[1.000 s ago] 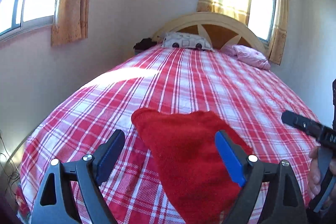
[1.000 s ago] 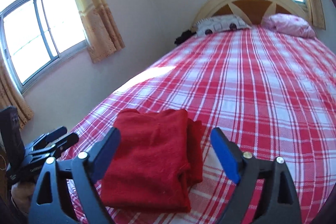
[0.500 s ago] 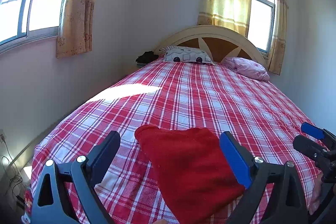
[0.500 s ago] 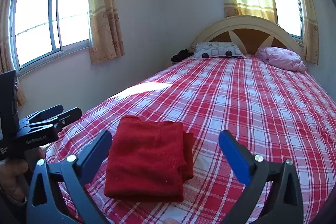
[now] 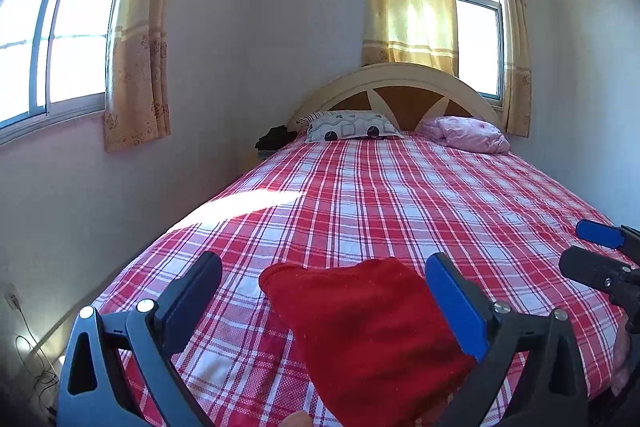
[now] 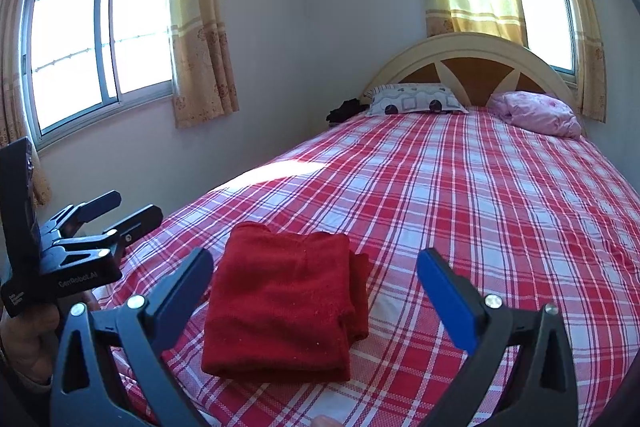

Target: Fold small clothes

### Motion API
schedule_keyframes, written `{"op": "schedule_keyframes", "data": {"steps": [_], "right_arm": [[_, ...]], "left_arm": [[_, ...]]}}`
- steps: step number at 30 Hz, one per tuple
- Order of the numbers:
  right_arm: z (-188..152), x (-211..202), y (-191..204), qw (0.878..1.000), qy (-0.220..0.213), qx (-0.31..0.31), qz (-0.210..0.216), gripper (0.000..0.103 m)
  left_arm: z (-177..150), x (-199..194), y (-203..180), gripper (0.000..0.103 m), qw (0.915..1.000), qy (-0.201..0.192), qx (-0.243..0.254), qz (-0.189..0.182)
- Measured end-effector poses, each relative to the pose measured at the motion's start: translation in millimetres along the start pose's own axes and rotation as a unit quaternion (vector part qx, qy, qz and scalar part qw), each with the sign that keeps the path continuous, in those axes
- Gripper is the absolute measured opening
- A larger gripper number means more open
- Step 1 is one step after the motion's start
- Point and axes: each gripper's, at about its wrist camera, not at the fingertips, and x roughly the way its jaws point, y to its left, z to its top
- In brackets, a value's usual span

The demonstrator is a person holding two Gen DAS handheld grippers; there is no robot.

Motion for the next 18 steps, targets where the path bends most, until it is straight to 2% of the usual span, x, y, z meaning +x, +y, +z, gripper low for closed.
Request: {"op": "schedule_keyframes", "data": {"steps": [6,10,18], "right_arm": [[-0.5,-1.2,-0.1,1.0,-0.001,0.0,-0.001,0.103],[-0.3,-1.4,-0.6,1.0,-0.001,0.0,-0.001,0.103],[-0.9,-1.7,-1.2,1.0,-0.003,0.0,-0.002,0.103]], "left_arm": [[-1.2,1.2,-0.5,0.102,0.9999,0.012,0.0,-0.005],[-2.3,3.4,-5.3,0.102,0.9994,0.027,0.018,-0.008],[-3.6,1.8,-10.2,0.102,0.9994,0.023,0.025,-0.009]]}}
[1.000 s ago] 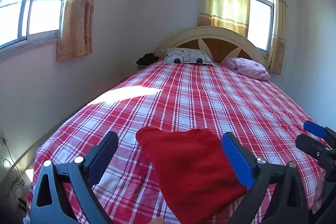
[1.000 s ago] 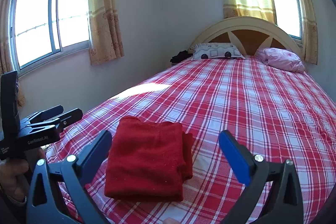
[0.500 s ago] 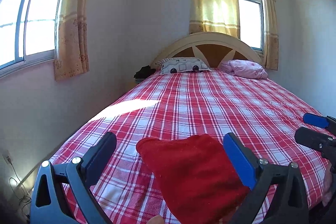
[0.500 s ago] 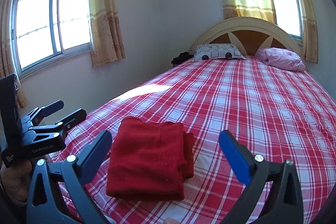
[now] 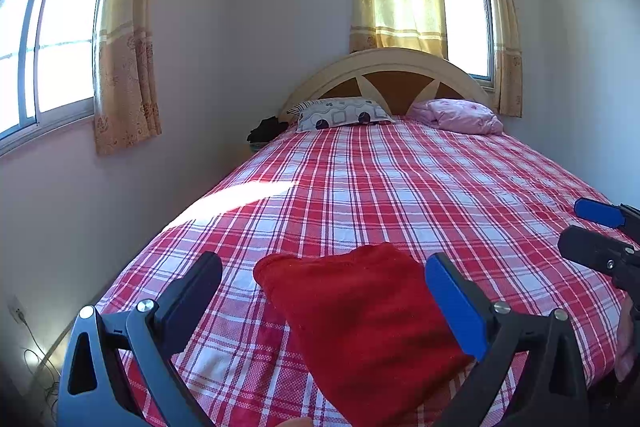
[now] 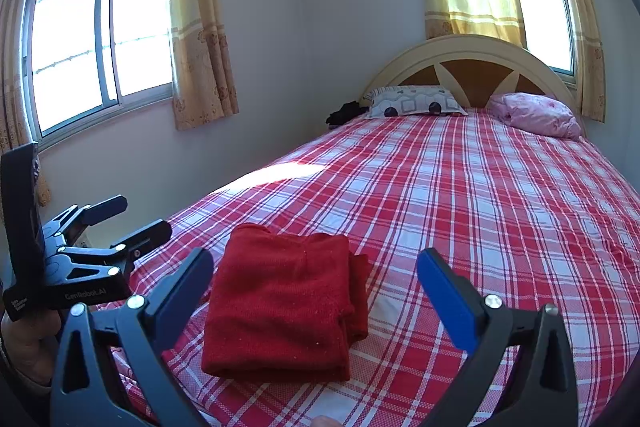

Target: Fold small clothes

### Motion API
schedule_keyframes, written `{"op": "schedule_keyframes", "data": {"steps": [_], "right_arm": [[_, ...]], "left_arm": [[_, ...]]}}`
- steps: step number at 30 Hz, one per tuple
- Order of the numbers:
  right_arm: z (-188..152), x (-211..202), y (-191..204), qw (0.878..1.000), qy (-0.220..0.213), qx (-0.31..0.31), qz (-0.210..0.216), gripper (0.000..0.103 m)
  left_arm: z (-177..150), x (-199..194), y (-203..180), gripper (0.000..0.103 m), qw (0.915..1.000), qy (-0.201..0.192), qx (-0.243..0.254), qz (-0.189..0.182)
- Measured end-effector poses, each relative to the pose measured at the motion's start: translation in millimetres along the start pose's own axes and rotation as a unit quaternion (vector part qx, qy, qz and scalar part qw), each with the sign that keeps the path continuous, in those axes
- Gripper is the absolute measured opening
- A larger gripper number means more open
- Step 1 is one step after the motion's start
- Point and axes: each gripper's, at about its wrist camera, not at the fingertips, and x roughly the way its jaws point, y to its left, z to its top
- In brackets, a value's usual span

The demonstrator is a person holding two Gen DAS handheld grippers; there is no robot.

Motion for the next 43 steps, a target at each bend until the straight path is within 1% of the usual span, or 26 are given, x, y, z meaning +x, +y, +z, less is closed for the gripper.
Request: {"op": "schedule_keyframes", "data": {"steps": [6,12,15,18,26,32,39,43], "right_arm": [[0.2,-0.5,0.1,1.0,0.0,0.001,0.002,0.103],[0.4,0.1,0.8,1.0,0.0,0.001,0.001,0.103],[0.4,0.0,1.5,1.0,0.0,0.0,0.001,0.103],[1.0,-0.8,2.4,1.0,-0.002,-0.002,0.002,0.103],[6.0,-14.5,6.7,0.999,-0.038,-0.01,-0.002,0.103],[4.2,-10.2,7.9,0.999,-0.032,-0.012,0.002,0.103],[-0.2,-7.0,10.3,1.0,-0.025,-0.017,0.003,0.103],[-2.1,-5.1,10.6,1.0,-0.02,-0.019,0.001,0.103]], "left_arm": [[0.0,0.9,0.6,0.102,0.9999,0.002,-0.009,-0.01],[3.7,-7.3,-4.4,0.102,0.9998,-0.018,-0.001,0.0],[6.1,-10.4,-3.0,0.102,0.9997,-0.024,-0.008,-0.007],[7.2,-11.1,-1.1,0.102,0.9996,-0.026,-0.013,-0.003],[6.7,-8.0,4.6,0.102,0.9994,-0.022,-0.027,0.0],[5.0,-4.9,6.3,0.102,0.9994,-0.017,-0.031,0.003],[0.4,-3.6,10.0,0.102,0.9988,-0.016,-0.047,-0.006],[-0.4,-2.1,10.2,0.102,0.9988,-0.016,-0.046,-0.008]]}}
